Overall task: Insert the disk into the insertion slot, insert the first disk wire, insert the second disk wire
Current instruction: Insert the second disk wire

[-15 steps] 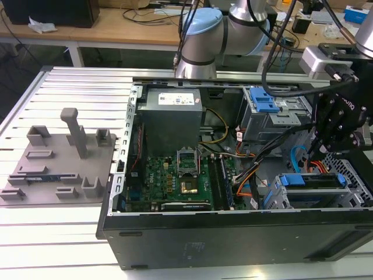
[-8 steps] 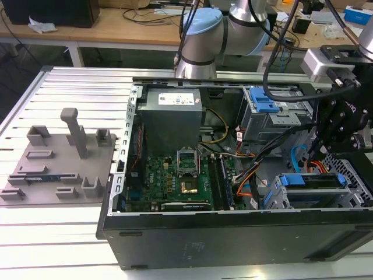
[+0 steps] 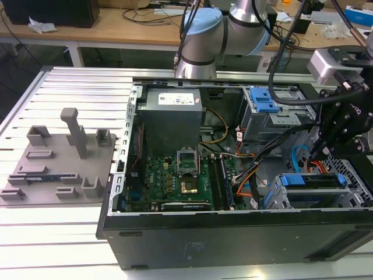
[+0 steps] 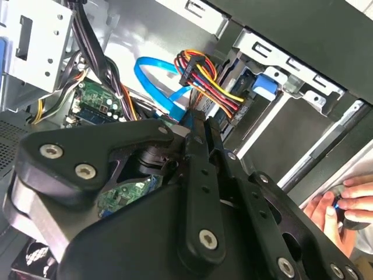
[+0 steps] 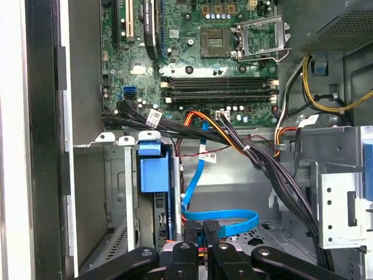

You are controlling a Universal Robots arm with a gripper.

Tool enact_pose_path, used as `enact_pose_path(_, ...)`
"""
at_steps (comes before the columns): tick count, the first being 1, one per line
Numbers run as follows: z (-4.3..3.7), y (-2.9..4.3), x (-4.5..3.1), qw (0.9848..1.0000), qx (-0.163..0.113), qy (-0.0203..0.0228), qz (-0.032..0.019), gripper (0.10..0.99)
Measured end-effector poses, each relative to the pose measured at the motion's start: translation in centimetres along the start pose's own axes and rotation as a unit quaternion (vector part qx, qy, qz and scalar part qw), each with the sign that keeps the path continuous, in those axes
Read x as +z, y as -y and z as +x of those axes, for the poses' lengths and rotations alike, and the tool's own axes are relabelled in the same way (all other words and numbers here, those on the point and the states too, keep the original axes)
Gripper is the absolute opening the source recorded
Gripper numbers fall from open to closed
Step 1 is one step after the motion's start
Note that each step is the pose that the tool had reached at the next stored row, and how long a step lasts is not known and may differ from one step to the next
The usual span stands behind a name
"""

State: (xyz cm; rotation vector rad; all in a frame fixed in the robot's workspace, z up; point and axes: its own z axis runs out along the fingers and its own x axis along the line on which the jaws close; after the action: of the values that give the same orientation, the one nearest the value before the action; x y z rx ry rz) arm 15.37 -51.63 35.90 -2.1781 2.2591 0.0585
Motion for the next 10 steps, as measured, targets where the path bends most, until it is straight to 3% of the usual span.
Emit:
enact_pose_path(3,0.01,0.03,0.01,1.0,0.0,-0.0002,-0.0061,0.161)
enact_pose_path(10,0.14,0.05,0.0,1.0,0.0,-0.0002,-0.0063,0.161)
